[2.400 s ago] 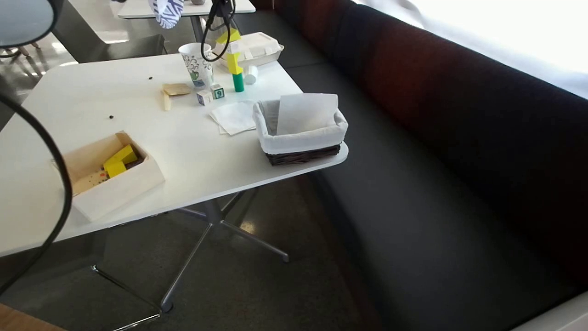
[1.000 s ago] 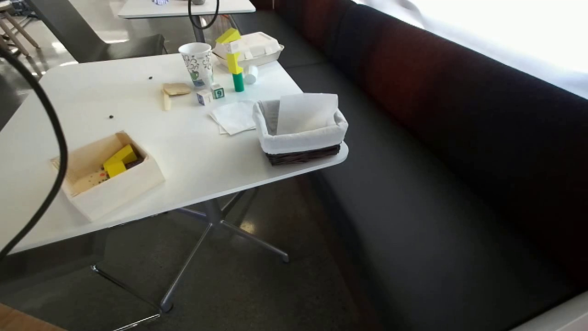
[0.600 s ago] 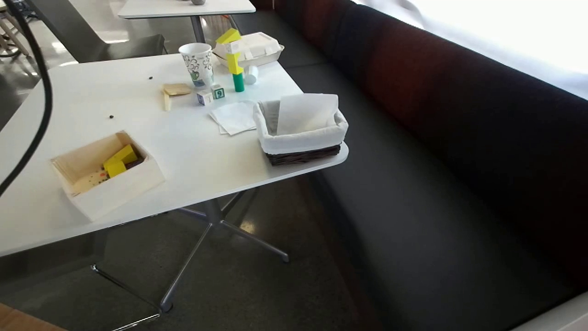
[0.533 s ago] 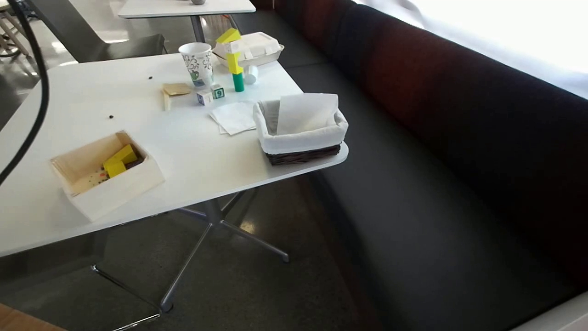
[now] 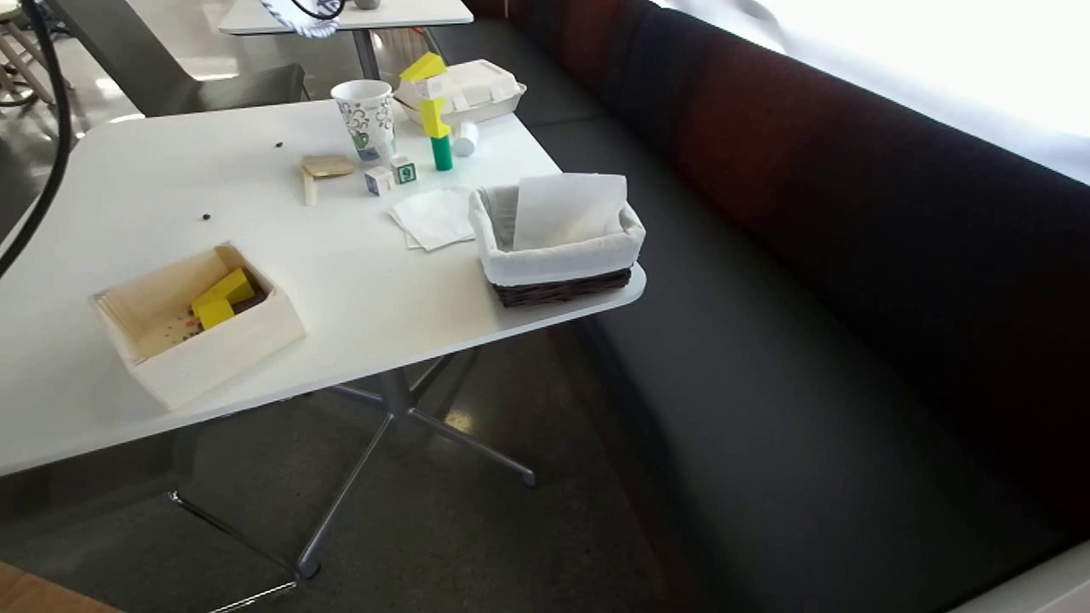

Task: Pour the contents in the bowl into the coffee cup.

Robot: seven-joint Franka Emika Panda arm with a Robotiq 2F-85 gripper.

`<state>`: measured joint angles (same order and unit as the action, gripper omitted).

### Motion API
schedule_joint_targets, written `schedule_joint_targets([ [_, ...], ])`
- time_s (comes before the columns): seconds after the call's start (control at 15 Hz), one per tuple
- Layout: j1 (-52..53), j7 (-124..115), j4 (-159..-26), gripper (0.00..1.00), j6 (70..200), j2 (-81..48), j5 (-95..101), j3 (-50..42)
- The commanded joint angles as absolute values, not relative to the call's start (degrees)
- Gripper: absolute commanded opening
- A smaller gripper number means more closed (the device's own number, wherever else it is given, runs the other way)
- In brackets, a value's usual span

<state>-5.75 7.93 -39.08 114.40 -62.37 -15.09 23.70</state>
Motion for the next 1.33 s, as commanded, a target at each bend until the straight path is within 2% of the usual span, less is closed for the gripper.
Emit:
schedule_joint_targets([
  [0.0, -4.9, 7.0, -39.4, 0.06, 116.2, -62.9, -14.3, 22.6],
  [0.33, -4.2, 6.3, -39.3, 0.06, 117.6, -63.6, -13.8, 21.5],
  [0.4, -4.2, 6.3, -39.3, 0.02, 117.6, -63.6, -13.8, 21.5],
  [1.27, 11.7, -11.4, -36.3, 0.02, 108.4, -65.3, 8.7, 2.5],
])
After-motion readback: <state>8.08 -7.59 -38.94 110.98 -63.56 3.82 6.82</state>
